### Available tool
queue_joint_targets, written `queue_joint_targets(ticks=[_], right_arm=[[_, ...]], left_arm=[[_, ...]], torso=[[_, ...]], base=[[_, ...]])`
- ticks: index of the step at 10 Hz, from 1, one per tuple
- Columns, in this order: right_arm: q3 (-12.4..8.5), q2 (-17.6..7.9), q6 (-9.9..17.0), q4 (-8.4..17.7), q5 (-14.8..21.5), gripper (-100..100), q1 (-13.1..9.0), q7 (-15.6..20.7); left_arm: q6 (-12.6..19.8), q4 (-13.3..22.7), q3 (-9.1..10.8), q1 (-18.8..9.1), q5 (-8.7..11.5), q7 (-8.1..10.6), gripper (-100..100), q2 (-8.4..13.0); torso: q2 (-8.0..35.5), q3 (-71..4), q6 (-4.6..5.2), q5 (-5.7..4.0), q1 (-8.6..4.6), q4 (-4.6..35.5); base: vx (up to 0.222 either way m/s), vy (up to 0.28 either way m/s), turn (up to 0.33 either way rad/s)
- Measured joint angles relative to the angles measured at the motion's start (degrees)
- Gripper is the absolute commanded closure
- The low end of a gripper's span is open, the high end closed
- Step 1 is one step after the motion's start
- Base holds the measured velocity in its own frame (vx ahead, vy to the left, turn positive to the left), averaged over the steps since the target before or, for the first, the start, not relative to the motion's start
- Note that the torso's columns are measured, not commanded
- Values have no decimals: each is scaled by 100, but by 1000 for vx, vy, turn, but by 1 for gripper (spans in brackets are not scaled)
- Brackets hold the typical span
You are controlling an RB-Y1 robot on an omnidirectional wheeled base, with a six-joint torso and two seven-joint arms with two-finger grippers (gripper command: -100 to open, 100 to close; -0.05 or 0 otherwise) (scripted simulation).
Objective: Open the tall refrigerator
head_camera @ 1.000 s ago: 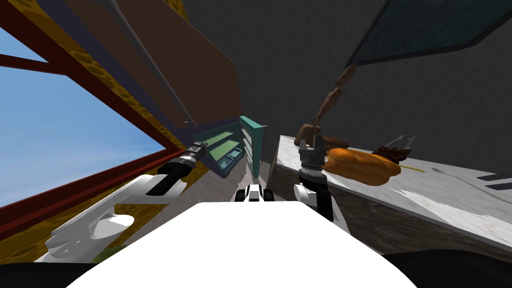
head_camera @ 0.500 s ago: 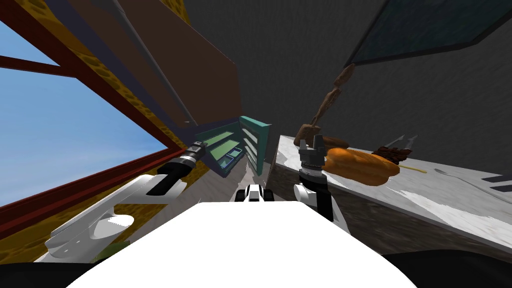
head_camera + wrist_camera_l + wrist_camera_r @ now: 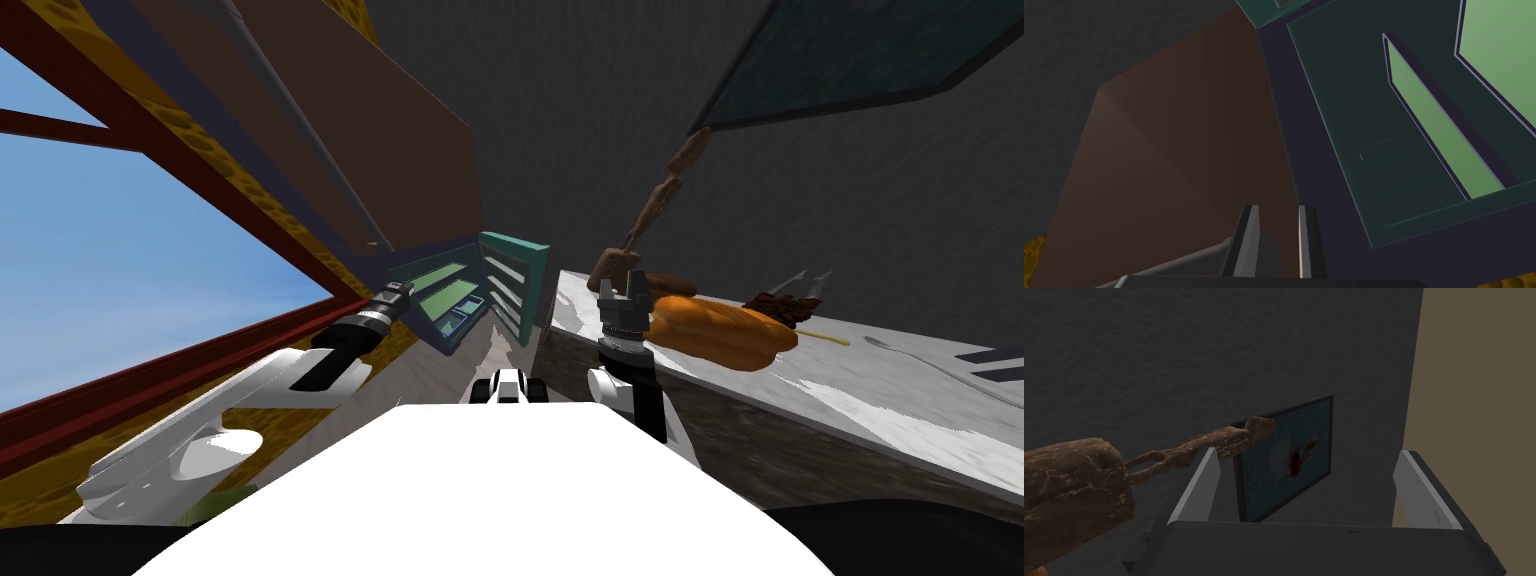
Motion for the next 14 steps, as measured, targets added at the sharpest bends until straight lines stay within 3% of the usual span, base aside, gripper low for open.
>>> queue_joint_targets(ticks=[14], right_arm=[[0, 0, 0, 0, 0, 0, 0, 0]], left_arm=[[1265, -485, 810, 523, -3, 2009, -100, 2081]], torso=[[-2, 0, -2, 1, 0, -1]], base=[[-7, 4, -23]])
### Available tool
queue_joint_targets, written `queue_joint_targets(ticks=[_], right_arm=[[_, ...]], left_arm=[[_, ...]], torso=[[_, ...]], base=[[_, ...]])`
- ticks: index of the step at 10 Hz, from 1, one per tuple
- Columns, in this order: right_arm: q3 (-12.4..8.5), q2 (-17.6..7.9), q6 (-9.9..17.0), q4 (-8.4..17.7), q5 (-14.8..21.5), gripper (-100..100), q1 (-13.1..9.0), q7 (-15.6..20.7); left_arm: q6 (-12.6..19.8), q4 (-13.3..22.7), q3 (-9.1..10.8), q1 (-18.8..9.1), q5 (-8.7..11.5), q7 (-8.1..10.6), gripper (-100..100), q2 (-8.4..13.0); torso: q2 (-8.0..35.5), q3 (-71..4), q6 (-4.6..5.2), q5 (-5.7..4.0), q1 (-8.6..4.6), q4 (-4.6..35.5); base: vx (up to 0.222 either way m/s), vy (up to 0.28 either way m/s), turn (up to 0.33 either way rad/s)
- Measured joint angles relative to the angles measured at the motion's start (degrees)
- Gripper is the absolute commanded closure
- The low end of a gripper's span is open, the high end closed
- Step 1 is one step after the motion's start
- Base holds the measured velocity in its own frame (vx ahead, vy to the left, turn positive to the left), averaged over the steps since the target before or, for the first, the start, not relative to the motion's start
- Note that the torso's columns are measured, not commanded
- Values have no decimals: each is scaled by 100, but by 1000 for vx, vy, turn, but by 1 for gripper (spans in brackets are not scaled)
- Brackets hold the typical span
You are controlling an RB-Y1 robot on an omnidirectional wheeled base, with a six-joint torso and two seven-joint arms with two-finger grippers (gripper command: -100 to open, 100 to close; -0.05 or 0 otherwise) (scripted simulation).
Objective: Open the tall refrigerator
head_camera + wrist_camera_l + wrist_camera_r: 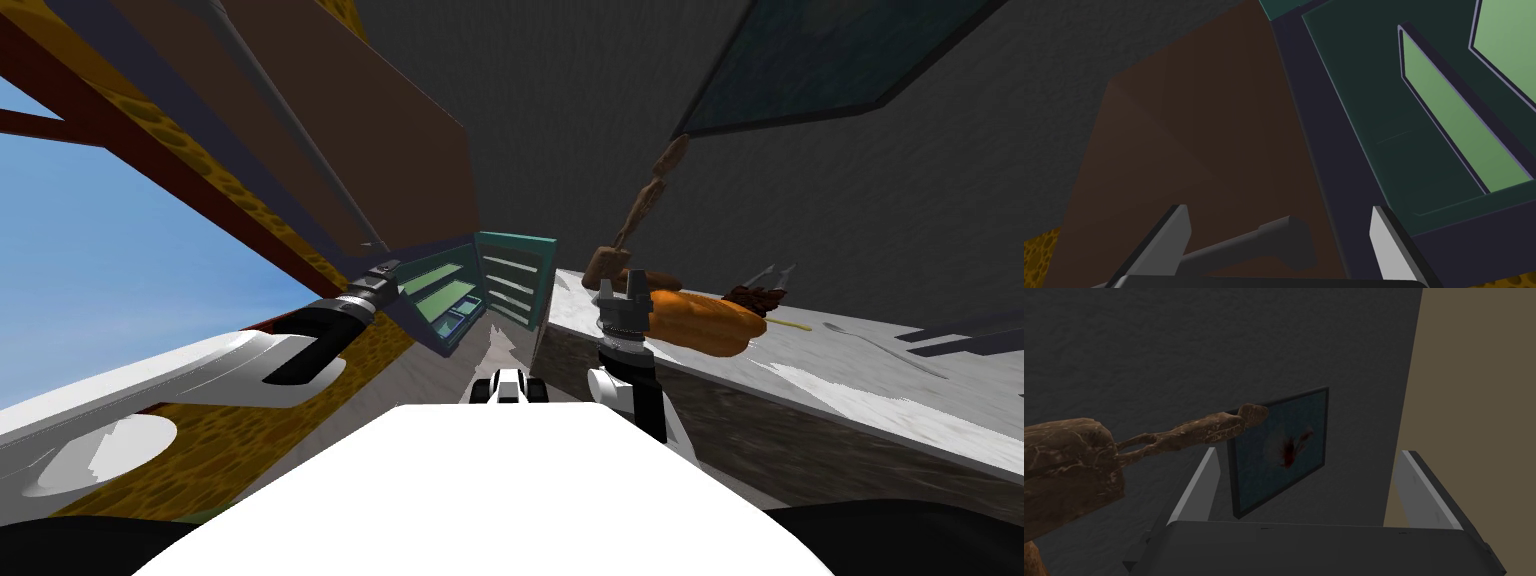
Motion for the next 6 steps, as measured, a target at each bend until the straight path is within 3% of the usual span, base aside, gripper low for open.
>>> queue_joint_targets(ticks=[1, 6], right_arm=[[0, 0, 0, 0, 0, 0, 0, 0], [0, 0, 0, 0, 0, 0, 0, 0]], left_arm=[[9, -4, 5, 5, -2, 22, 0, 7], [8, -4, 5, 5, -1, 20, 0, 6]], torso=[[-1, 0, 0, 0, 0, 0], [0, -1, 1, 0, 0, 0]], base=[[0, 0, 0], [0, 0, 0]])
